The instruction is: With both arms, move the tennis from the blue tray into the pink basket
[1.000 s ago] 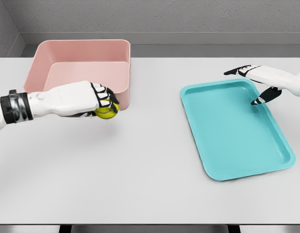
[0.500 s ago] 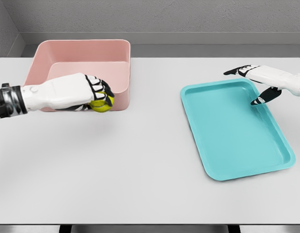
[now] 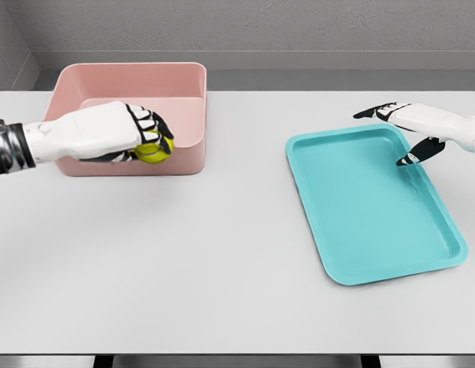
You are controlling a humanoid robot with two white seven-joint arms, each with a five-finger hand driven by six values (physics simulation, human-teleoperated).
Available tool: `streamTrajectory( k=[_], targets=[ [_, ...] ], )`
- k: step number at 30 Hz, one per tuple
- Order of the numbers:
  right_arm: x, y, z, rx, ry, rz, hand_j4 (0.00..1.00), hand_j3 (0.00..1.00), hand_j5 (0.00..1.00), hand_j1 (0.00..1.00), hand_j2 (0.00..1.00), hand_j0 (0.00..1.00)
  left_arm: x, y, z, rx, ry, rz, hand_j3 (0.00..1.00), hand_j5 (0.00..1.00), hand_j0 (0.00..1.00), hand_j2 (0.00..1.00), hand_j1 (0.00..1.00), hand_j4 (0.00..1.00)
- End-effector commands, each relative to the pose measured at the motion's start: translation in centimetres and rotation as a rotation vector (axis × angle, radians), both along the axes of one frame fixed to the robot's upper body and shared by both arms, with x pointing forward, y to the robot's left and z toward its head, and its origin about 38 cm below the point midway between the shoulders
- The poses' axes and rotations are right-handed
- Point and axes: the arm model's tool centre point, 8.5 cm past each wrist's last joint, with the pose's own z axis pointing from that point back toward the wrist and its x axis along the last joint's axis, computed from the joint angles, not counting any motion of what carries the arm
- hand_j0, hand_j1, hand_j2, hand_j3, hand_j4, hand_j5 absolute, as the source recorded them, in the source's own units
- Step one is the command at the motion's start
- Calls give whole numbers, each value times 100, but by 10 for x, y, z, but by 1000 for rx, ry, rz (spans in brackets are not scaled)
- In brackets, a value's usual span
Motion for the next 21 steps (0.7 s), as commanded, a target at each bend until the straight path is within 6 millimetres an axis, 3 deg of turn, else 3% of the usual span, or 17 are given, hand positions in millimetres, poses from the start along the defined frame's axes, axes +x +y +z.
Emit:
streamTrajectory(
  k=[1,21],
  targets=[
    [0,0,1,7,-1,-2,100,100,100,100,100,100,2,3,-1,-6,6,13,58,58,58,58,58,58],
    [0,-1,2,5,-2,-4,100,100,100,100,100,100,27,28,5,1,-4,113,57,57,57,57,57,57]
  ],
)
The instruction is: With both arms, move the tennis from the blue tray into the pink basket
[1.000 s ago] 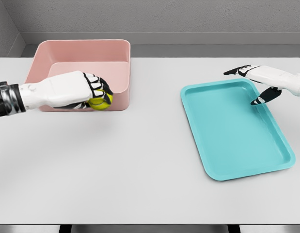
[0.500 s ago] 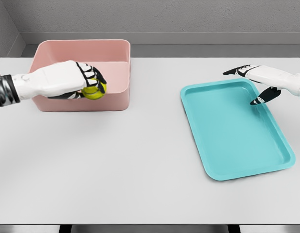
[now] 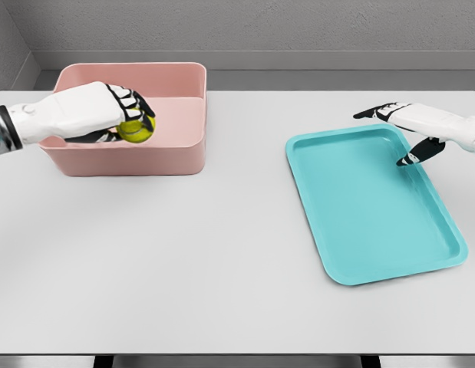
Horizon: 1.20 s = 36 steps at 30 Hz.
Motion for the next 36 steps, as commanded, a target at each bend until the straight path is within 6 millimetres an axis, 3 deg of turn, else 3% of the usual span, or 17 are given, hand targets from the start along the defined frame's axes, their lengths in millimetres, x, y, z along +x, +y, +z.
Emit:
streamTrajectory(
  k=[1,14,21,26,29,36],
  targets=[
    [0,-1,1,6,0,-4,100,100,100,100,100,100,3,6,-1,-5,6,20,57,57,57,57,57,57],
    [0,0,0,7,2,-2,100,100,100,100,100,100,27,14,-15,-36,38,96,57,57,57,57,57,57],
    [0,0,0,7,2,-2,100,100,100,100,100,100,42,29,-13,-42,36,159,57,57,57,57,57,57],
    [0,0,0,7,2,-2,100,100,100,100,100,100,49,25,-13,-53,37,166,57,57,57,57,57,57],
    [0,0,0,7,2,-2,100,100,100,100,100,100,48,25,-13,-54,36,163,98,98,98,98,98,98],
    [0,0,0,6,2,-3,100,100,100,100,100,100,47,25,-7,-67,21,162,100,100,100,100,100,100]
  ],
)
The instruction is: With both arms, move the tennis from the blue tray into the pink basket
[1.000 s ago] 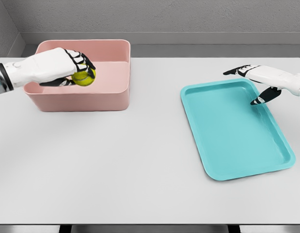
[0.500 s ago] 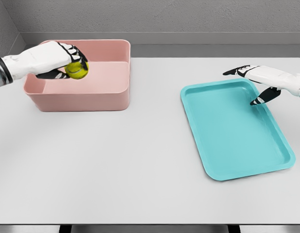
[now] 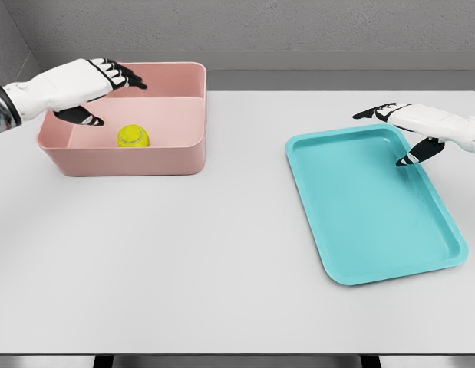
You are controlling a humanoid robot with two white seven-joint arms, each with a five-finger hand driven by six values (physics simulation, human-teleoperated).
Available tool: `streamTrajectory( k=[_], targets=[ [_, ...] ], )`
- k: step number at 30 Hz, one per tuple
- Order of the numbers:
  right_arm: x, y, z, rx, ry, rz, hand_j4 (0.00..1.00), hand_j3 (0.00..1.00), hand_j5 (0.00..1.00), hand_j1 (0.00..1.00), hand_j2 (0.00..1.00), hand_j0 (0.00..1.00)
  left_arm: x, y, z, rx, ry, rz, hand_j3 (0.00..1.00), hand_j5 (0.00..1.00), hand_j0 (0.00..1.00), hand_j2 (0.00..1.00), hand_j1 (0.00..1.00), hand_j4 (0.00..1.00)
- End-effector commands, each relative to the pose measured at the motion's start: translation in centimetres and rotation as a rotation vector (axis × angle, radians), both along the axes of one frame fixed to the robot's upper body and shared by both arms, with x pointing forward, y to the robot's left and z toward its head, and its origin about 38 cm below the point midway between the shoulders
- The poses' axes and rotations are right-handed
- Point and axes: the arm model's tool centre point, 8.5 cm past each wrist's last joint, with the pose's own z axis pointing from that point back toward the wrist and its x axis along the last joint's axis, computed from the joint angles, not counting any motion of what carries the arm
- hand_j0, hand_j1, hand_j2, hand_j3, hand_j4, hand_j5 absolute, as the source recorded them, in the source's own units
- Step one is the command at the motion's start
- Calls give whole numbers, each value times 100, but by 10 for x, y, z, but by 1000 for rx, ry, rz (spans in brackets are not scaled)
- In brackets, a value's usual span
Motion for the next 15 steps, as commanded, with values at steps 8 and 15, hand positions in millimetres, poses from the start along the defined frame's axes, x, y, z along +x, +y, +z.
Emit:
streamTrajectory(
  k=[8,15],
  targets=[
    [0,-1,2,6,-3,-6,100,100,100,100,100,100,-49,-10,34,-43,-75,-131,100,100,100,100,100,100],
    [1,-1,3,8,-6,-6,100,100,100,100,100,100,-66,12,36,-32,-65,-103,100,100,100,100,100,100]
  ],
)
